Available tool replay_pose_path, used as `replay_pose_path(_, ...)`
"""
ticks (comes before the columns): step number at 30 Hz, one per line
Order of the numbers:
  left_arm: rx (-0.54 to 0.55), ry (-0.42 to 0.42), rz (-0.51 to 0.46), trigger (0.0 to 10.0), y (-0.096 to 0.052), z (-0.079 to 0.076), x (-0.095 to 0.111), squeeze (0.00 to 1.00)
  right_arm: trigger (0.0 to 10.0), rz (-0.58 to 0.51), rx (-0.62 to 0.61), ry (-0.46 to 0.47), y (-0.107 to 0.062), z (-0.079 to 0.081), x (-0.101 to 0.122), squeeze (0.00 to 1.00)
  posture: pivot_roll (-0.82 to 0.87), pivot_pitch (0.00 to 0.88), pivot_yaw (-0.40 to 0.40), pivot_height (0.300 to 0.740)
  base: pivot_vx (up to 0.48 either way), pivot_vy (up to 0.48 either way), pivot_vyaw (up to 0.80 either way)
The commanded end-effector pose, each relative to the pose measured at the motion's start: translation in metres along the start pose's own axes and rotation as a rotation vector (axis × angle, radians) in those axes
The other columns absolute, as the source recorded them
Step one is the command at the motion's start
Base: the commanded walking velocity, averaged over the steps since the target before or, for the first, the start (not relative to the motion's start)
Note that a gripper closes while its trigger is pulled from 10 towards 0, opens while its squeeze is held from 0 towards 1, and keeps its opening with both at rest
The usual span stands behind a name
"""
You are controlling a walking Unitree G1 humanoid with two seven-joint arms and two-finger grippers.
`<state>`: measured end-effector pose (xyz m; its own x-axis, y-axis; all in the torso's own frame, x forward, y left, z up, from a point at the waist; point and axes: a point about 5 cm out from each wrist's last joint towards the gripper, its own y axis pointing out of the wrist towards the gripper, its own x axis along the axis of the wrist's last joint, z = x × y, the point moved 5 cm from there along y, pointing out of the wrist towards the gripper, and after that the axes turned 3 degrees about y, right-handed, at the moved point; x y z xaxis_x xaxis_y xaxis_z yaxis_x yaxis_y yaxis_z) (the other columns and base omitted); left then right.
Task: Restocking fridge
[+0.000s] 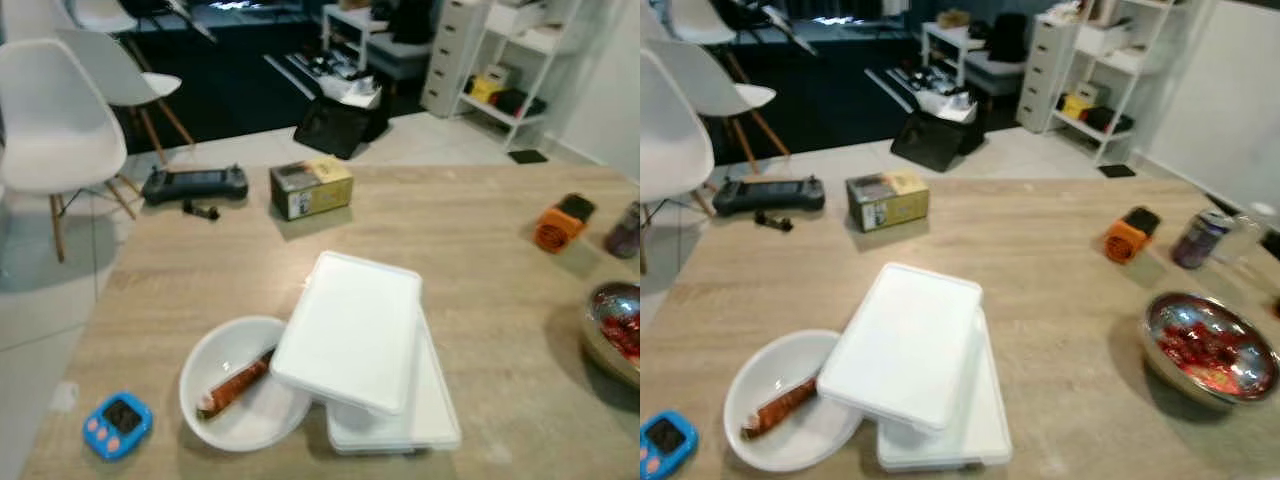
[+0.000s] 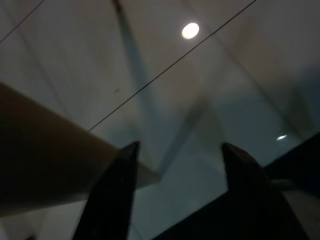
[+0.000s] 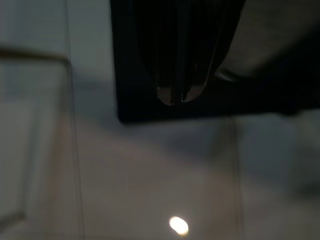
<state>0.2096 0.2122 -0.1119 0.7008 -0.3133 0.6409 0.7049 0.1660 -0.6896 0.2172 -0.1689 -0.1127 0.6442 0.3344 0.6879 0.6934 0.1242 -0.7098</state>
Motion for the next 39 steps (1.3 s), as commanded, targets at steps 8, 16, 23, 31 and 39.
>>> replay_pose_path(8,-0.007,-0.004,-0.032,10.0,0.0027,-0.0014,0.0116,0.00,10.0,0.043,-0.015,0.004,-0.0052,-0.0061,-0.0148,0.00,-0.04,0.058,-0.008,0.740,0.000,0.000,0.00)
replay_pose_path(16,-0.009,-0.001,-0.029,10.0,0.0021,-0.0027,0.0099,0.00,10.0,0.044,-0.015,0.005,-0.0054,-0.0059,-0.0153,0.00,-0.04,0.058,-0.009,0.740,0.000,0.000,0.00)
replay_pose_path(23,-0.009,-0.002,-0.023,10.0,0.0020,-0.0033,0.0089,0.00,10.0,0.044,-0.014,0.003,-0.0055,-0.0062,-0.0155,0.00,-0.04,0.060,-0.009,0.740,0.000,0.000,0.00)
replay_pose_path(31,-0.009,-0.007,-0.023,10.0,0.0019,-0.0030,0.0088,0.00,10.0,0.043,-0.012,0.001,-0.0053,-0.0056,-0.0152,0.00,-0.04,0.060,-0.010,0.740,0.000,0.000,0.00)
replay_pose_path(39,-0.013,0.000,-0.018,10.0,0.0020,-0.0029,0.0079,0.00,10.0,0.044,-0.012,-0.002,-0.0053,-0.0059,-0.0151,0.00,-0.04,0.061,-0.012,0.740,0.000,0.000,0.00)
